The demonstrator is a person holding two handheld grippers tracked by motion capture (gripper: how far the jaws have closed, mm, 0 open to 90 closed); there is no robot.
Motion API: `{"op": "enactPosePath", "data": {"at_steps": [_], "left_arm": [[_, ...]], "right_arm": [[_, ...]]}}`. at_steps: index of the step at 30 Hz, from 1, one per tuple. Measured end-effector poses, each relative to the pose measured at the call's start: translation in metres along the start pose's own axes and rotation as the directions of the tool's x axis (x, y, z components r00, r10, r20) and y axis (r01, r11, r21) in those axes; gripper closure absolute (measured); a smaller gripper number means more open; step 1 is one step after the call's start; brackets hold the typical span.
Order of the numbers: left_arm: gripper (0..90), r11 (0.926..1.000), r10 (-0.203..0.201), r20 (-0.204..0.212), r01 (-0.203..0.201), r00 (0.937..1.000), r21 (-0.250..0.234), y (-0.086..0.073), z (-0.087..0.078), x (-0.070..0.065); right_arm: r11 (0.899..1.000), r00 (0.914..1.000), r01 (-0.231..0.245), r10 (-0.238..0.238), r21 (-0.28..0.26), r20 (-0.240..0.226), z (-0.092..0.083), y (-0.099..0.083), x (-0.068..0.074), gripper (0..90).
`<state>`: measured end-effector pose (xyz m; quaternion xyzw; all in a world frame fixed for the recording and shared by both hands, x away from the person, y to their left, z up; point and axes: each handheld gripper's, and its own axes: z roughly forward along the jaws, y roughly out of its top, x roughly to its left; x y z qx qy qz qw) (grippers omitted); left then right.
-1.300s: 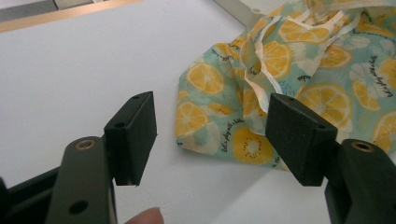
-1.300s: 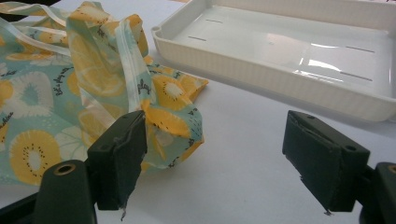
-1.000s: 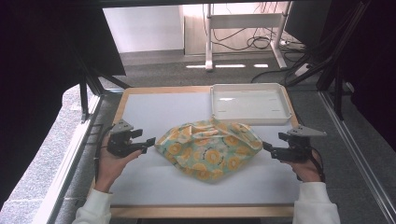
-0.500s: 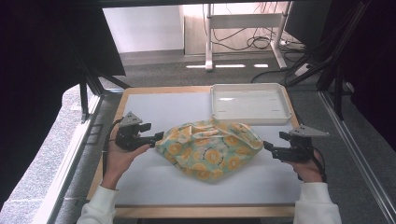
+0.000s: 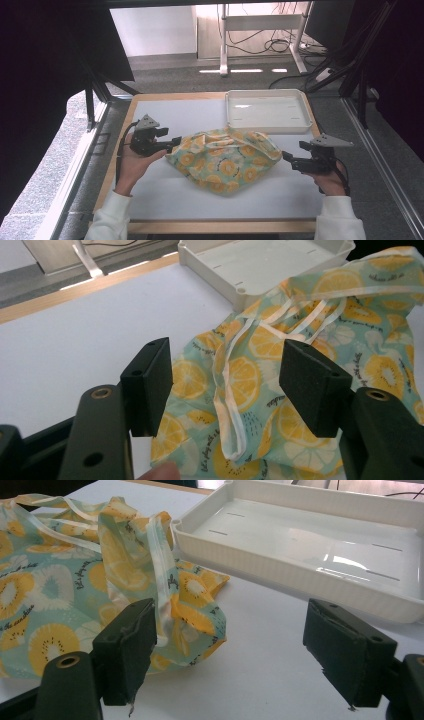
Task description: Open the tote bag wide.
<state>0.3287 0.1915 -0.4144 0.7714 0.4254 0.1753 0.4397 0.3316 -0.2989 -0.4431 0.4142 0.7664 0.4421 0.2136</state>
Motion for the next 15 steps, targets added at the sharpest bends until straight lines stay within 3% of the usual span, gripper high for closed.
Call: {"op": "enactPosePath", "data": {"at_steps": [7, 15], "left_arm": [[39.1, 0.9999, 0.015, 0.014, -0.015, 0.9998, 0.003, 0.005, 0.009, 0.002], [39.7, 0.9983, 0.03, 0.002, -0.03, 0.9995, 0.051, 0.009, 0.031, 0.009]], "right_arm": [[1.0, 1.0, -0.002, 0.001, 0.01, 0.007, 0.001, -0.001, 0.0, 21.8], [1.0, 0.9998, -0.002, 0.001, 0.018, 0.018, 0.003, -0.001, 0.0, 21.8]]}}
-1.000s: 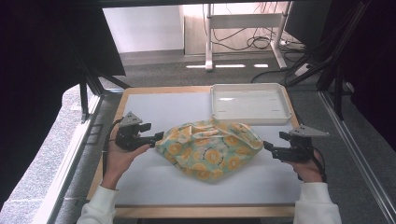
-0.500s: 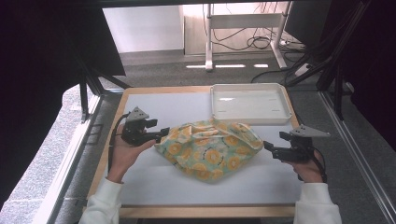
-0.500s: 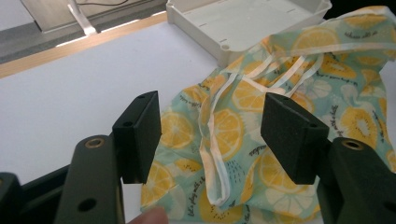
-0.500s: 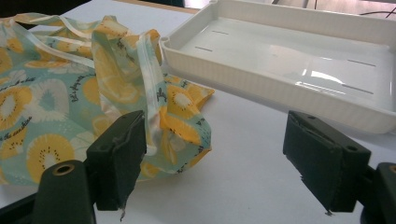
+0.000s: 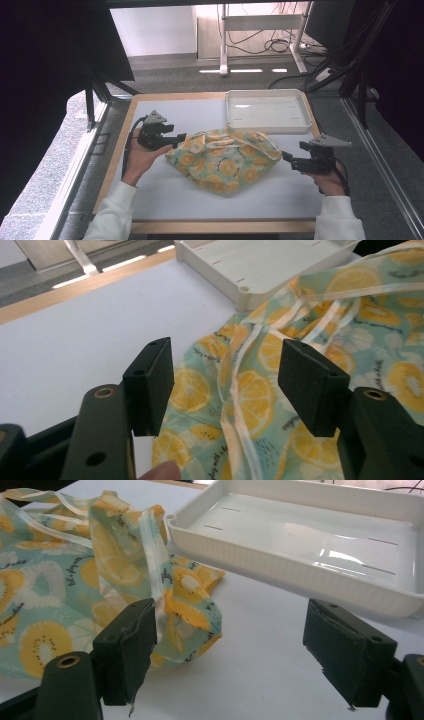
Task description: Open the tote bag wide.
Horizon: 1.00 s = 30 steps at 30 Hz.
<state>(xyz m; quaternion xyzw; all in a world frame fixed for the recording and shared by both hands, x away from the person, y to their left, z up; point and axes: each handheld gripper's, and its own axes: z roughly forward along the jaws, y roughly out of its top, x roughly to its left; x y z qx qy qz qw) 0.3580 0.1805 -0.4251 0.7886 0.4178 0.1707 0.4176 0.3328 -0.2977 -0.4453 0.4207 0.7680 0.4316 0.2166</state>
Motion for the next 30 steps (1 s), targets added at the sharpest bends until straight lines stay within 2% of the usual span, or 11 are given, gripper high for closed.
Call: {"op": "enactPosePath", "data": {"at_steps": [11, 17, 23, 27, 30], "left_arm": [[42.6, 0.9987, -0.014, 0.016, 0.013, 0.9998, 0.048, 0.006, 0.032, 0.007], [42.5, 0.9987, -0.001, 0.037, 0.0, 0.9993, 0.051, 0.006, 0.035, 0.006], [43.3, 0.9982, -0.012, 0.038, 0.009, 0.9992, 0.059, 0.005, 0.039, 0.007], [44.3, 0.997, -0.001, 0.039, -0.002, 0.9992, 0.078, 0.005, 0.044, 0.006], [47.7, 0.9951, -0.013, 0.064, 0.007, 0.9979, 0.098, 0.004, 0.047, 0.007]], "right_arm": [[1.0, 0.9999, -0.009, 0.009, 0.011, 0.009, 0.002, -0.001, -0.001, 21.8], [1.0, 0.9999, -0.012, 0.012, 0.015, 0.008, 0.002, -0.003, -0.003, 21.8], [1.0, 0.9999, -0.01, 0.01, 0.023, 0.006, 0.003, -0.003, -0.002, 21.8], [1.0, 1.0, -0.007, 0.007, 0.026, 0.007, 0.004, -0.004, -0.002, 21.7], [1.0, 0.9999, -0.002, 0.002, 0.018, -0.012, 0.004, -0.004, -0.002, 21.6]]}}
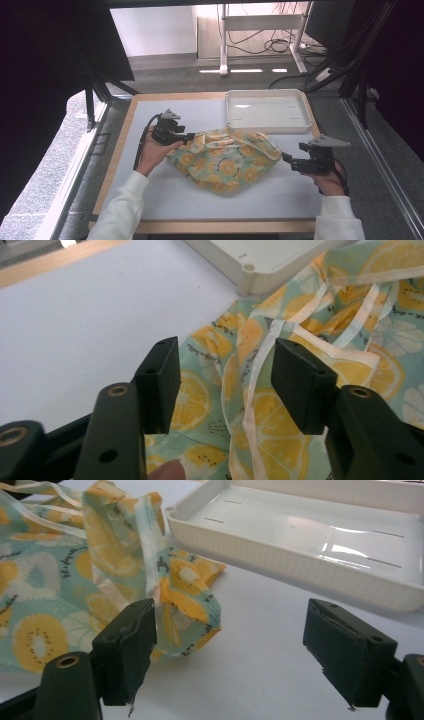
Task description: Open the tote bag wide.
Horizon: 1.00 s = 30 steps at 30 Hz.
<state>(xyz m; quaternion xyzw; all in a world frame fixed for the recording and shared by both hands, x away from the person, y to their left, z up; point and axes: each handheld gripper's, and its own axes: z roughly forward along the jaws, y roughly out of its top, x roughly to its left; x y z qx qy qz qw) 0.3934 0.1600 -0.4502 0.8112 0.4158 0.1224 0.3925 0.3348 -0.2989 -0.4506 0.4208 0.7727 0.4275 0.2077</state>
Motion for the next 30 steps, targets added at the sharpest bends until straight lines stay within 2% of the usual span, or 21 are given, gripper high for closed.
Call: {"op": "enactPosePath", "data": {"at_steps": [5, 8, 12, 13, 16, 17, 21, 24, 26, 30], "left_arm": [[54.2, 0.9994, 0.001, 0.021, -0.002, 0.9998, 0.035, -0.002, 0.003, 0.003], [55.0, 0.9988, 0.007, 0.055, -0.01, 0.9984, 0.047, -0.005, 0.004, 0.0], [58.0, 0.9962, 0.035, 0.029, -0.037, 0.999, 0.079, -0.011, 0.01, -0.005], [62.1, 0.9942, 0.051, 0.018, -0.053, 0.9985, 0.094, -0.014, 0.014, -0.006], [68.1, 0.9924, 0.059, 0.02, -0.061, 0.998, 0.106, -0.016, 0.017, -0.008], [74.8, 0.9913, 0.066, 0.018, -0.068, 0.9976, 0.113, -0.017, 0.019, -0.009], [82.8, 0.9925, 0.067, 0.019, -0.069, 0.9975, 0.101, -0.018, 0.02, -0.01], [88.1, 0.9965, 0.056, 0.03, -0.058, 0.998, 0.06, -0.019, 0.015, -0.012], [89.1, 0.9984, 0.046, 0.048, -0.047, 0.9978, 0.031, -0.019, 0.011, -0.013], [89.8, 0.999, 0.042, 0.059, -0.042, 0.9974, 0.01, -0.02, 0.007, -0.015]], "right_arm": [[1.0, 0.9999, -0.002, 0.002, -0.003, -0.011, 0.0, 0.0, 0.0, 21.5], [1.0, 1.0, -0.003, 0.003, -0.003, -0.008, 0.0, 0.0, 0.0, 21.5], [1.0, 1.0, -0.002, 0.002, 0.0, -0.004, 0.0, 0.0, 0.0, 21.5], [1.0, 1.0, 0.0, 0.0, 0.0, -0.002, 0.0, 0.0, 0.0, 21.5], [1.0, 1.0, 0.0, 0.0, 0.002, 0.003, 0.0, 0.0, 0.0, 21.5], [1.0, 1.0, -0.003, 0.003, 0.004, 0.008, 0.0, 0.0, 0.0, 21.5], [1.0, 0.9999, -0.006, 0.006, 0.005, 0.013, 0.0, 0.0, -0.001, 21.5], [1.0, 0.9998, -0.005, 0.005, 0.0, 0.02, -0.001, 0.001, 0.0, 21.5], [1.0, 0.9997, -0.002, 0.003, -0.007, 0.025, -0.001, 0.001, 0.0, 21.5], [1.0, 0.9998, -0.006, 0.006, -0.018, 0.02, -0.004, 0.005, 0.003, 21.7]]}}
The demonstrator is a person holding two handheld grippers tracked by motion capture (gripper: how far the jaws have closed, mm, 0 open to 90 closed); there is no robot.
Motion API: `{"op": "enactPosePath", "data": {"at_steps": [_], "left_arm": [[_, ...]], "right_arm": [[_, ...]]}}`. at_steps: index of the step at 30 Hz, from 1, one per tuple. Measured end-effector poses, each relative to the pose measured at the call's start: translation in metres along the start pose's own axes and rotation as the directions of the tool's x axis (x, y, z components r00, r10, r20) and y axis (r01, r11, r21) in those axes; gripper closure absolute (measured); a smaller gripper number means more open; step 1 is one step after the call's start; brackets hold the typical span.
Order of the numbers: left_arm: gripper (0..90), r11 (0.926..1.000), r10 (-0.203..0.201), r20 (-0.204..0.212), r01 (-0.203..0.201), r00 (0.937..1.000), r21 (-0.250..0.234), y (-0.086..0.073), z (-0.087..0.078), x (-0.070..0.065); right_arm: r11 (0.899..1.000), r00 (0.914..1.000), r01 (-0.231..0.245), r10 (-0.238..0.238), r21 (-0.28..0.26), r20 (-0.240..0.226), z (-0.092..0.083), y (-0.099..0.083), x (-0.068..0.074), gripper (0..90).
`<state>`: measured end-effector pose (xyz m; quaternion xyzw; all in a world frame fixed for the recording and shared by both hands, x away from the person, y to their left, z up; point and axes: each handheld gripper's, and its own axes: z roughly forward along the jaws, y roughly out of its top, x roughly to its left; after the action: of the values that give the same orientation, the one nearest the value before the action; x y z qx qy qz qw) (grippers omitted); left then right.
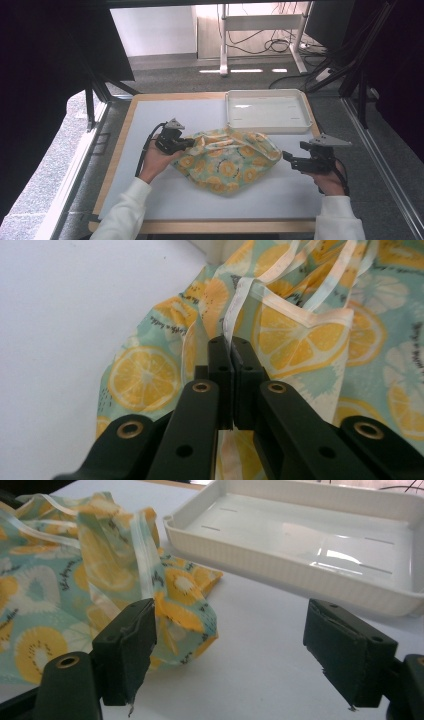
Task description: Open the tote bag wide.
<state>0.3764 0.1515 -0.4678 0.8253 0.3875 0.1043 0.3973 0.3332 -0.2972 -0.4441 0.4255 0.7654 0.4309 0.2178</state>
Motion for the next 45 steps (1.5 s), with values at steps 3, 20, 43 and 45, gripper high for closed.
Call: {"op": "enactPosePath", "data": {"at_steps": [3, 20, 43, 45], "left_arm": [[89.9, 0.9998, 0.002, 0.011, -0.002, 0.9999, -0.021, -0.001, -0.003, -0.003], [90.0, 0.9982, -0.003, 0.038, 0.005, 0.9993, -0.06, -0.001, -0.008, -0.003], [90.0, 0.9969, -0.003, 0.064, 0.008, 0.998, -0.079, 0.002, -0.01, -0.005], [90.0, 0.9968, -0.003, 0.066, 0.008, 0.9978, -0.08, 0.002, -0.01, -0.005]], "right_arm": [[1.0, 0.9998, 0.018, -0.018, -0.018, 0.012, -0.005, 0.006, 0.005, 22.1], [0.997, 0.9981, 0.059, -0.059, -0.052, 0.017, -0.016, 0.023, 0.02, 24.9], [0.99, 0.9878, 0.138, -0.139, -0.02, -0.071, 0.017, 0.066, 0.065, 28.2], [0.99, 0.9861, 0.144, -0.144, -0.005, -0.083, 0.025, 0.066, 0.067, 29.1]]}}
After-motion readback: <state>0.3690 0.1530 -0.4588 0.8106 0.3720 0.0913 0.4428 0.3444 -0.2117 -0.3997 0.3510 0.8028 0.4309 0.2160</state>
